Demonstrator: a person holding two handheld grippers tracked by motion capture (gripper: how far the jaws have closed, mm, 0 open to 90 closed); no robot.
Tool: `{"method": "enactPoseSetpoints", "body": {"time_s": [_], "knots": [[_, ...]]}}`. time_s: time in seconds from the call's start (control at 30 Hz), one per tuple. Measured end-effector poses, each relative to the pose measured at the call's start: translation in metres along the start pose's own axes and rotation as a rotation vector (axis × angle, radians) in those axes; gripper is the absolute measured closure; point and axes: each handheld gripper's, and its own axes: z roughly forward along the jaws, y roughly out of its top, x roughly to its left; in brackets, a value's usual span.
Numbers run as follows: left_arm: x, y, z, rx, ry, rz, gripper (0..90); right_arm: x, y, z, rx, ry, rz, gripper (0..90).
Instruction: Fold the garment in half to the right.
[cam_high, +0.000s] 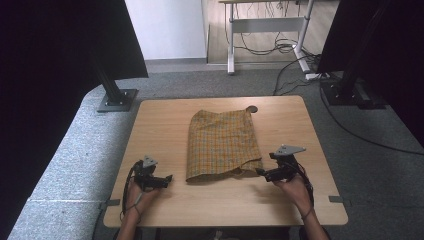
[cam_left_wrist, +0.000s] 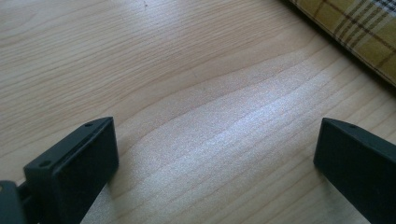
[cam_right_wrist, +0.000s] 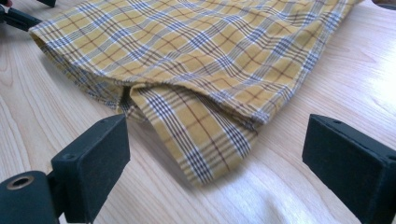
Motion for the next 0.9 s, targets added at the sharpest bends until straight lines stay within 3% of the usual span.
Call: {"method": "enactPoseSetpoints", "body": {"time_s": [0.9], "knots": [[0.000, 0.000, 0.000, 0.000, 0.000, 0.000, 0.0, -0.009, -0.034, -0.041, -0.018, -0.053, 0.034, 7.6]]}}
